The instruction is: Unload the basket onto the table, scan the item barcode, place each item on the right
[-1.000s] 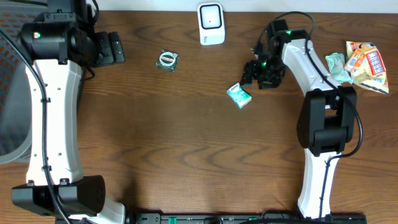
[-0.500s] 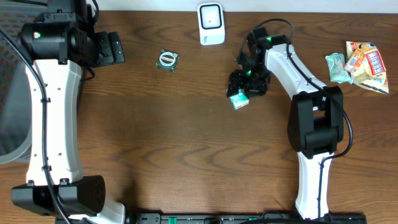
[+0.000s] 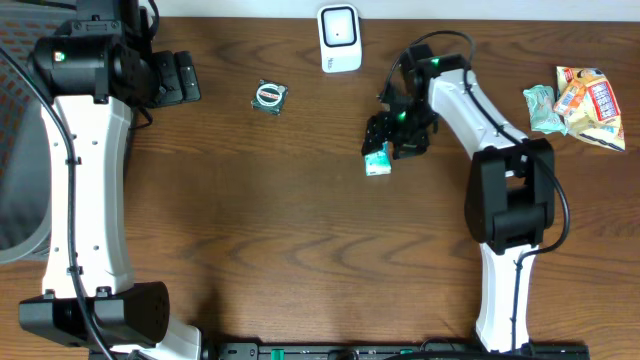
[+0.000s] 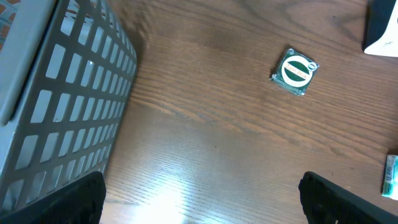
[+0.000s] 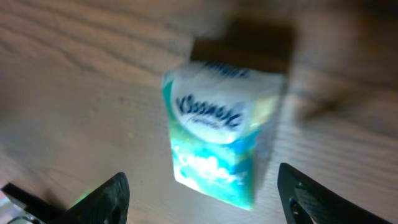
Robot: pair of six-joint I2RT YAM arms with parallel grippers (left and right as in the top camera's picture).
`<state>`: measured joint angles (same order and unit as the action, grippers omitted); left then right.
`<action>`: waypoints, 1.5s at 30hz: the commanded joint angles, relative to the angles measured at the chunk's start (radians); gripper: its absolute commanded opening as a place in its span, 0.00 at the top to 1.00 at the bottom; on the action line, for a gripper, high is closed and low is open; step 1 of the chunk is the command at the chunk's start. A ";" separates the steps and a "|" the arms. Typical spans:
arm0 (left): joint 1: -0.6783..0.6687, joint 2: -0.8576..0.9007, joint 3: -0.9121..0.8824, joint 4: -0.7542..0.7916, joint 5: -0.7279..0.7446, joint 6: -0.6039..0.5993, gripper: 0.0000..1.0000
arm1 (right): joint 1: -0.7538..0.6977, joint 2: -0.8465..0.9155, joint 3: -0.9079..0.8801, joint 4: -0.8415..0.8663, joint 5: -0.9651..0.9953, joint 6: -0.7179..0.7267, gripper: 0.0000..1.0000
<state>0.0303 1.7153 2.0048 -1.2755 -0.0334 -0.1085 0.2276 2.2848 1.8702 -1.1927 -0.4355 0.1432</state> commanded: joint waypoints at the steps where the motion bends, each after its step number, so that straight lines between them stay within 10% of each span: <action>1: 0.004 0.004 -0.005 0.000 -0.016 -0.009 0.02 | -0.043 0.002 0.048 -0.001 -0.020 -0.027 0.26; 10: 0.004 0.004 -0.005 0.000 -0.016 -0.009 0.02 | -0.061 0.002 0.048 0.007 -0.016 -0.028 0.01; 26: 0.004 0.004 -0.005 0.000 -0.016 -0.009 0.02 | -0.060 0.002 0.048 0.055 0.015 -0.090 0.01; 39: 0.004 0.004 -0.005 0.000 -0.016 -0.009 0.02 | -0.056 0.003 0.045 0.044 0.054 -0.089 0.08; 45: 0.004 0.004 -0.005 0.000 -0.016 -0.009 0.02 | -0.042 0.003 0.041 0.035 0.007 -0.089 0.27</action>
<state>0.0303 1.7153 2.0048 -1.2755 -0.0334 -0.1085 0.1696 2.2848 1.9011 -1.1538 -0.3931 0.0639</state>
